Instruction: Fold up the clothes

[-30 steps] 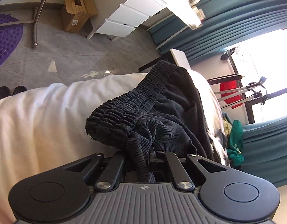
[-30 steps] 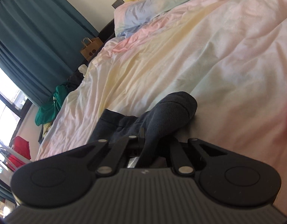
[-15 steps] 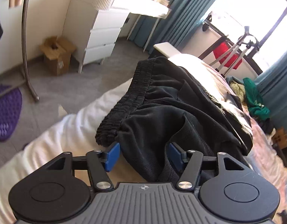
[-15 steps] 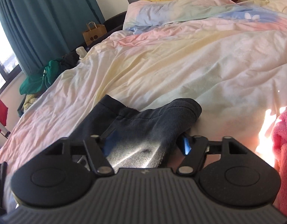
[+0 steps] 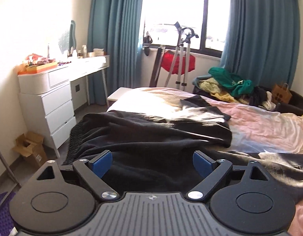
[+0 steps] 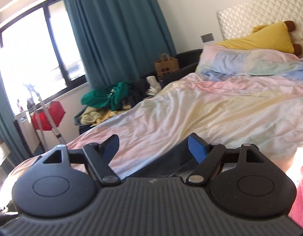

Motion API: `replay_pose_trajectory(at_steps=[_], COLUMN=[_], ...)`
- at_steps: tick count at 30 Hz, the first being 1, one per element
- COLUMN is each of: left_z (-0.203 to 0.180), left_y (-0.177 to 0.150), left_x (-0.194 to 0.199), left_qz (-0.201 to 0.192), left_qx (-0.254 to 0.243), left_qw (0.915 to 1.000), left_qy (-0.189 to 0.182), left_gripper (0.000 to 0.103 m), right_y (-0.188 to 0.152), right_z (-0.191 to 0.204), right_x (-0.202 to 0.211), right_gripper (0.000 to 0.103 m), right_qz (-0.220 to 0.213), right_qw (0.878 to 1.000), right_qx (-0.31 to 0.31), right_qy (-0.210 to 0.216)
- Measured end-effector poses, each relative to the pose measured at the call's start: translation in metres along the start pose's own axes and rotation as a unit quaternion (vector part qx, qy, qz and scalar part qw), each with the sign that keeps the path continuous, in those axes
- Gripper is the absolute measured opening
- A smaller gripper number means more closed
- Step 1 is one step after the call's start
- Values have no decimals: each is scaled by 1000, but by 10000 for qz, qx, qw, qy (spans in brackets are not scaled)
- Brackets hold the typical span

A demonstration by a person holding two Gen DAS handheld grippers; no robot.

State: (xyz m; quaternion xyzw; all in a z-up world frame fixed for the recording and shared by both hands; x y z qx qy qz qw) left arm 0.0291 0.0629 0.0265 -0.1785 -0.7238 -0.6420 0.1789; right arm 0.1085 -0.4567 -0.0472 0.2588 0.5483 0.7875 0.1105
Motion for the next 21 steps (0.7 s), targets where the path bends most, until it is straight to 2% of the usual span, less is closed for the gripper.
replay_pose_trajectory(at_steps=[4,8,11,15,18,21], left_z=[-60,-103,-111,-97,-85,-82], left_y=[-3,-11,-32,-70,-77,-73], left_x=[-25,-58,-83,-128,-140,-139], left_qz=[-18,-81,-148,282,446,291], left_qx=[-272,-411,-407,-206,-5,29], left_qw=[9988,9967,9955,9970,9974,9981], left_qy=[-405,-694,-847,-692,-573,-549], left_gripper=[97,99,99,98,98,98], right_y=[-14,-32,-45,-60,-69,-78], right_z=[51,85,107,122,131,140], right_x=[23,29,31,22,13,5], right_gripper=[79,79,79,79,79,79], right_qz=[64,189,245,373,475,577], right_qw=[9955,9873,9813,9780,9763,9745], right_qx=[288,594,860,983,1010,1036], right_qy=[903,1458,1703,1801,1854,1906])
Point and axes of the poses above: each gripper's, at about its wrist camera, not at the fingertips, and x roughly against the way its jaws point, z to its left, y to its top, the point moved 7 cm from there along -x, roughly the way its jaws point, and after that the axes turned 5 degrees about x, right-handed, at the moved point
